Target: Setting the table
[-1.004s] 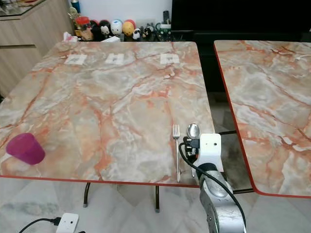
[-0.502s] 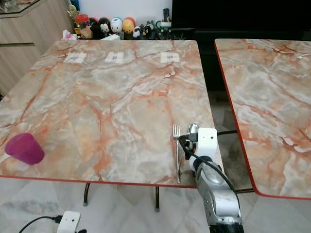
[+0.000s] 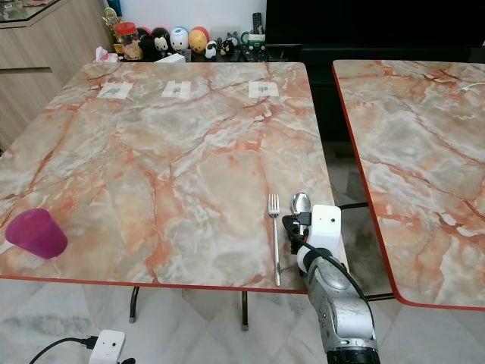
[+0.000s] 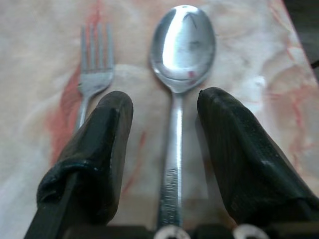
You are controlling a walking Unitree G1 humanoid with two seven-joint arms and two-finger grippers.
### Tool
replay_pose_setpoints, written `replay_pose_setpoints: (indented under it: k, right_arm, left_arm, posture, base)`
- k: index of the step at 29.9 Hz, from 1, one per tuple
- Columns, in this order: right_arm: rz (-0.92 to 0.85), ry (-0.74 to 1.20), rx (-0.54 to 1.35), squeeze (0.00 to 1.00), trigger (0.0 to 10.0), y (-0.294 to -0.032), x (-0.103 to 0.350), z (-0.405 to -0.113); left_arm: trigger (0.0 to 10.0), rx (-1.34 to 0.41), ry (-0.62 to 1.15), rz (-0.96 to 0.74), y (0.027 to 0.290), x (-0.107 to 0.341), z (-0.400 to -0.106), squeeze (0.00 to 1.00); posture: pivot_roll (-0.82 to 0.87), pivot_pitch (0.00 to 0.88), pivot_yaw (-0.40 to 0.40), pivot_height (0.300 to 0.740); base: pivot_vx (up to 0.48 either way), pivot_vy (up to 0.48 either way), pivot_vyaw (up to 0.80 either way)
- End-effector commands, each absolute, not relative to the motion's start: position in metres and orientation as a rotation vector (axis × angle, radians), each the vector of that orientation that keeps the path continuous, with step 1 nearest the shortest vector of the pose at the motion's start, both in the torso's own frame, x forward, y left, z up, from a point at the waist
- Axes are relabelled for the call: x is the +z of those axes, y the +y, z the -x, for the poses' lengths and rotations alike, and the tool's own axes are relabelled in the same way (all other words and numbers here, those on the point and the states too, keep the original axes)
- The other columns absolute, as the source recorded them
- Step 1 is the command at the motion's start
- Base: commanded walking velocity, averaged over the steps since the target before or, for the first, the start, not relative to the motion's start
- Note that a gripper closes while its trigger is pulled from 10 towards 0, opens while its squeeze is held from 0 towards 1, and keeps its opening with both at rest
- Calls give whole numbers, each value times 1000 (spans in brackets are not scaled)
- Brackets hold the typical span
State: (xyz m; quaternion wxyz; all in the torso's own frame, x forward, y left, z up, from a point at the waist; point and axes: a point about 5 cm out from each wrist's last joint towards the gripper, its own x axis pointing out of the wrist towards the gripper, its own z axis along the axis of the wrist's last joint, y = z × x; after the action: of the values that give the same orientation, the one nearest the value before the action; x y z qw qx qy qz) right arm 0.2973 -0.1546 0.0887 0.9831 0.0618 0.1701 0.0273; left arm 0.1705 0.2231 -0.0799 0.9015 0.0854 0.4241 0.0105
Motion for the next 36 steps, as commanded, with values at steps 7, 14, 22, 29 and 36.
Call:
replay_pose_setpoints:
  k: [7,14,22,29,36]
  right_arm:
    - [-107,377,48,0,3725,-157,83,-299]
    - [-103,409,47,0,0,-158,76,-295]
    - [-95,431,52,0,0,-158,71,-294]
    - [-96,441,57,0,0,-158,69,-293]
    - [-105,438,57,0,0,-157,68,-292]
  left_arm:
    - [10000,28,905,-188,225,-84,-162,0]
    - [10000,25,907,-186,225,-84,-162,0]
    - [10000,22,907,-181,224,-84,-163,0]
    - [10000,18,910,-180,223,-84,-162,0]
    - [10000,17,917,-180,224,-85,-159,0]
  posture:
    - [-71,105,33,740]
    - [-71,106,33,740]
    - [-72,105,31,740]
    - [-72,104,30,740]
    - [-73,104,31,740]
  base:
    - [0,0,0]
    - [0,0,0]
    - [0,0,0]
    - [0,0,0]
    - [0,0,0]
